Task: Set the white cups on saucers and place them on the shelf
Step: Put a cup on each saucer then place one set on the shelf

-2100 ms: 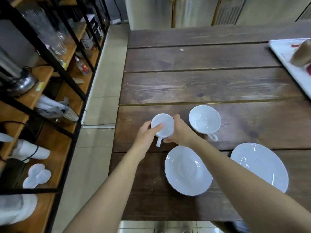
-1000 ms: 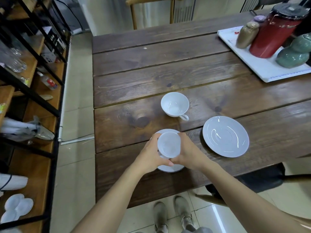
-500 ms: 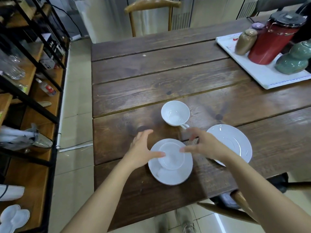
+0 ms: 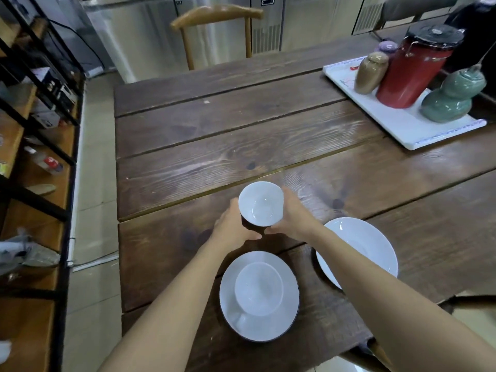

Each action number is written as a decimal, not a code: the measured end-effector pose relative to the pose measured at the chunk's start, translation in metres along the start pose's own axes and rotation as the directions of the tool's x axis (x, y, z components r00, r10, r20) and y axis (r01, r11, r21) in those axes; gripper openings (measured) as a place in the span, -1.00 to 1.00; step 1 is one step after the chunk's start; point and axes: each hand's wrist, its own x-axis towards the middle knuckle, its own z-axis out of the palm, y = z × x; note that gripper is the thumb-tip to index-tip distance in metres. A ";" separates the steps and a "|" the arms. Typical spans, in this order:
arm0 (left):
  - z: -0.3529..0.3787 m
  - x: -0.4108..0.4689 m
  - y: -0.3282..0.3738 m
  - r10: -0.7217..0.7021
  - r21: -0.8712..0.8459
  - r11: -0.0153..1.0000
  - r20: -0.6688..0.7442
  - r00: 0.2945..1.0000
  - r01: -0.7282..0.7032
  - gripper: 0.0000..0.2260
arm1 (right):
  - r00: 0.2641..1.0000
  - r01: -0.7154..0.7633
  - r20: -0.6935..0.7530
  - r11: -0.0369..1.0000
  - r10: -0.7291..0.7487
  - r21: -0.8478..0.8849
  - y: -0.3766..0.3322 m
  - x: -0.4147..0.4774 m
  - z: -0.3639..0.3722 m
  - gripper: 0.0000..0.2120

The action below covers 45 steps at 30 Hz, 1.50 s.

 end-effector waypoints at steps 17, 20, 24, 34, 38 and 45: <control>0.050 -0.028 0.095 0.220 -0.017 0.975 0.145 0.965 -0.220 -0.31 | 0.937 0.003 -0.340 0.972 0.080 0.236 0.012 -0.119 -0.081 -0.41; 0.068 -0.037 0.099 0.235 -0.018 0.971 0.211 0.949 -0.237 -0.36 | 0.927 -0.031 -0.357 0.973 0.113 0.227 0.031 -0.134 -0.081 -0.38; 0.085 -0.045 0.108 0.249 -0.009 0.967 0.268 0.931 -0.256 -0.36 | 0.910 -0.027 -0.397 0.972 0.120 0.232 0.045 -0.148 -0.081 -0.44; 0.098 -0.053 0.114 0.241 0.019 0.966 0.283 0.928 -0.257 -0.34 | 0.920 -0.057 -0.363 0.967 0.148 0.250 0.068 -0.151 -0.078 -0.39; 0.101 -0.052 0.107 0.225 0.042 0.968 0.306 0.925 -0.249 -0.31 | 0.931 -0.130 -0.306 0.963 0.201 0.236 0.069 -0.162 -0.080 -0.24; 0.085 -0.028 0.095 0.119 0.038 0.989 0.406 0.906 -0.146 -0.50 | 0.871 -0.310 -0.220 0.839 0.439 0.447 0.071 -0.169 -0.095 -0.42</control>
